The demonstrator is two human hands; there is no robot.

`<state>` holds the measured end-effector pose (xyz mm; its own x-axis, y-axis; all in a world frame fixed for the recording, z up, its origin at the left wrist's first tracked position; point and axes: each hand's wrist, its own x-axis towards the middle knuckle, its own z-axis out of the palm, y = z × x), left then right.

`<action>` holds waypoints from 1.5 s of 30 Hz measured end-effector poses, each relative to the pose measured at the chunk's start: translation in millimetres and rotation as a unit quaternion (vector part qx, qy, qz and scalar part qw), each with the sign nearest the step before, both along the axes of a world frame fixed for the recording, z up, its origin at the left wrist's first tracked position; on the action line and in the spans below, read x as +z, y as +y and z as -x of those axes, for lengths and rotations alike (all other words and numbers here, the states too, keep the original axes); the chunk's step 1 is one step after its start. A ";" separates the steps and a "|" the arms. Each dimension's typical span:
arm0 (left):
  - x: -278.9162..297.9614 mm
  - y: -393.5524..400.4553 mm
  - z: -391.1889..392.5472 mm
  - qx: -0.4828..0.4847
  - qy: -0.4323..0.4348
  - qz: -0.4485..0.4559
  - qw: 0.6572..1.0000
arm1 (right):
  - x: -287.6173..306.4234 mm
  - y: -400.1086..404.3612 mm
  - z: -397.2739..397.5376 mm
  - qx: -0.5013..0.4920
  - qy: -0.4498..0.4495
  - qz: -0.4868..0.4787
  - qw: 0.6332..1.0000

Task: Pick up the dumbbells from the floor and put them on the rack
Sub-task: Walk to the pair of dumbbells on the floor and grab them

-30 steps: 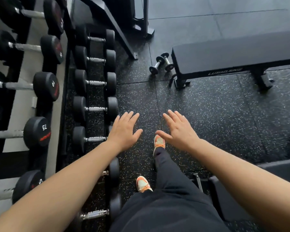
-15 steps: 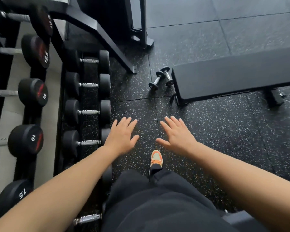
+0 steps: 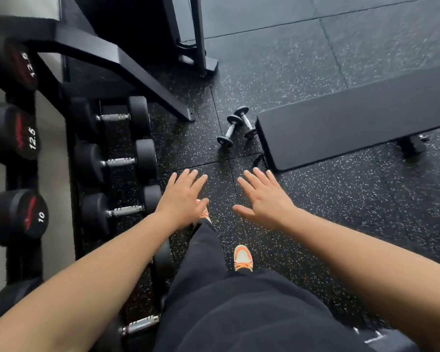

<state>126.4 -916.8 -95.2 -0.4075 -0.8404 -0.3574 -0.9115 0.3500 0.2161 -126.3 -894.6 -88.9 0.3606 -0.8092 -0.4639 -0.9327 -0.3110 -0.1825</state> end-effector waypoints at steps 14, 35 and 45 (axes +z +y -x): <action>-61.2 -202.7 -27.6 -0.099 0.012 -0.032 0.995 | -55.5 -167.3 -54.2 -0.067 0.018 -0.031 0.997; -212.8 -409.8 69.6 -0.140 -0.059 -0.080 0.985 | -206.9 -378.4 27.5 -0.051 -0.003 -0.107 0.993; -308.4 -467.7 96.4 -0.155 -0.061 -0.097 0.981 | -301.5 -445.2 51.8 -0.050 0.018 -0.136 0.989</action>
